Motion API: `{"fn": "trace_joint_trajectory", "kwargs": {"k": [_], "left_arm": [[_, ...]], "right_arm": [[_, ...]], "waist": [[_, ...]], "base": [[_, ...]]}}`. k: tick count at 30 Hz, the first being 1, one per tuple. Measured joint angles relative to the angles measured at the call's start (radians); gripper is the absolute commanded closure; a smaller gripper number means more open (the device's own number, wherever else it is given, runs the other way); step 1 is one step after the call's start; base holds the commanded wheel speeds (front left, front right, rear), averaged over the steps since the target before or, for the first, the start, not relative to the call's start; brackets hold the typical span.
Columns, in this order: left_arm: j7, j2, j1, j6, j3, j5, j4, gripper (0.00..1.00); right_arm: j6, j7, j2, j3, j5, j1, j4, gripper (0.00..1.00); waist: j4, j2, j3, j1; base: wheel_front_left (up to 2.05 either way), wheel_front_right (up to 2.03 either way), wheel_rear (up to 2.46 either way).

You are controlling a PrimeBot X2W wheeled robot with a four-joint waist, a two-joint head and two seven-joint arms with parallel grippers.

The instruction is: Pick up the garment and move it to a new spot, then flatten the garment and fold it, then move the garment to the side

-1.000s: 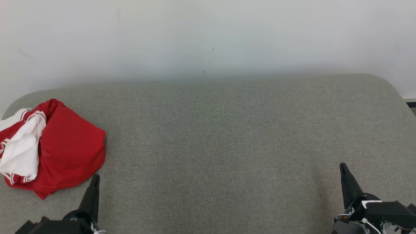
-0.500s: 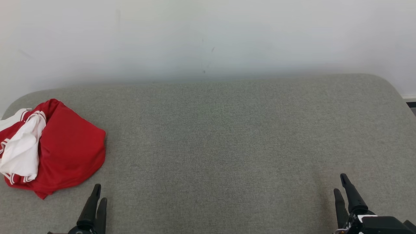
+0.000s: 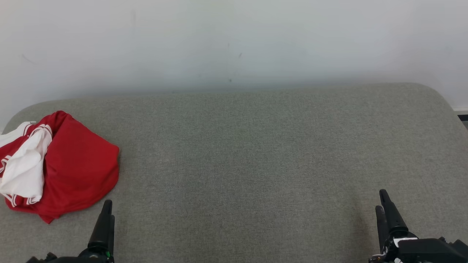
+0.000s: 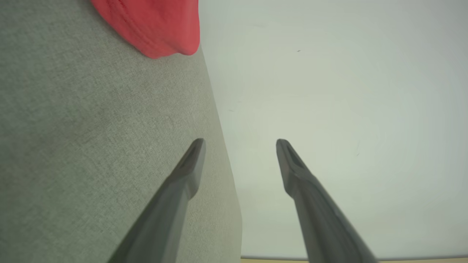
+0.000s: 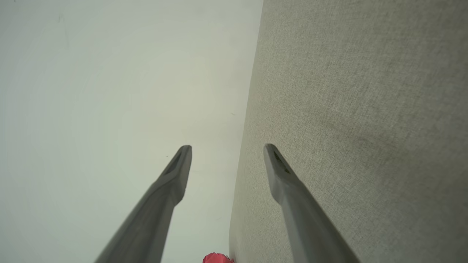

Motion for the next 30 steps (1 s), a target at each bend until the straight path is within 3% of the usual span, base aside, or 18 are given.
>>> {"fn": "trace_joint_trajectory", "kwargs": {"k": [30], "left_arm": [[-0.113,0.001,0.023,0.081,-0.042,0.604,-0.107,0.00]], "right_arm": [[0.000,-0.112,-0.001,0.082,-0.526,0.020,-0.067,0.00]], "waist": [[0.003,0.0000,-0.007,0.0000]], "base": [[0.00,0.00,0.00]]}}
